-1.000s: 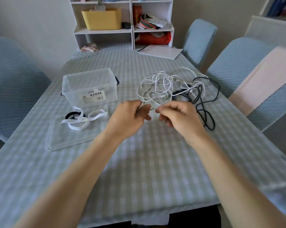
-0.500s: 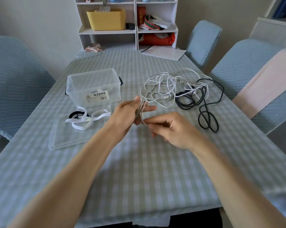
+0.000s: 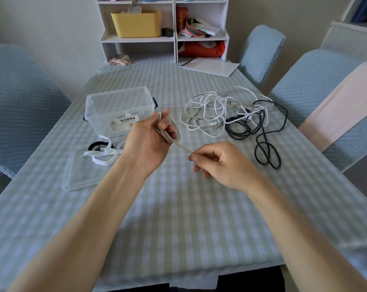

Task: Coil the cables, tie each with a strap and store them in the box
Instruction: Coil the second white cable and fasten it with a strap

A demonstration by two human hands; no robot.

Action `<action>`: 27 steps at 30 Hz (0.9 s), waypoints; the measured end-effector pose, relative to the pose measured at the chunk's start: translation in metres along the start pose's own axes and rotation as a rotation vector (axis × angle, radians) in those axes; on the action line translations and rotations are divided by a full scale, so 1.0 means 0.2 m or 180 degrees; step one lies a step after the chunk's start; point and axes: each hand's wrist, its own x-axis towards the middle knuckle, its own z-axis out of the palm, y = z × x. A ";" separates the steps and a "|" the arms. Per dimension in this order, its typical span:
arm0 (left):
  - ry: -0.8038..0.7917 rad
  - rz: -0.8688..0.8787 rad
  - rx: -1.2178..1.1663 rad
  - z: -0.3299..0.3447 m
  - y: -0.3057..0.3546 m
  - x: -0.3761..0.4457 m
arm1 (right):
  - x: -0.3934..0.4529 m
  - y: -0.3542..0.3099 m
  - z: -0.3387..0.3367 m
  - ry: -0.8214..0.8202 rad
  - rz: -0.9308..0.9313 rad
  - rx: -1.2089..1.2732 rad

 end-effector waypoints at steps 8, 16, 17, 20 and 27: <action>-0.0088 0.0157 0.0111 -0.01 0.02 -0.02 | -0.01 -0.01 -0.03 -0.0640 0.0040 -0.0141; -0.0087 0.0039 0.0729 -0.03 0.00 -0.02 | 0.02 -0.03 -0.11 0.0569 0.0982 0.1356; -0.0114 0.0012 0.0751 -0.02 -0.01 -0.02 | 0.02 -0.03 -0.10 0.0612 0.1072 0.1581; -0.0261 -0.0034 0.0739 0.00 -0.05 -0.03 | 0.04 -0.05 -0.07 0.0713 0.1344 0.2399; -0.0568 -0.0027 0.0703 0.03 -0.14 -0.05 | 0.05 -0.04 -0.07 0.1081 0.1258 0.3179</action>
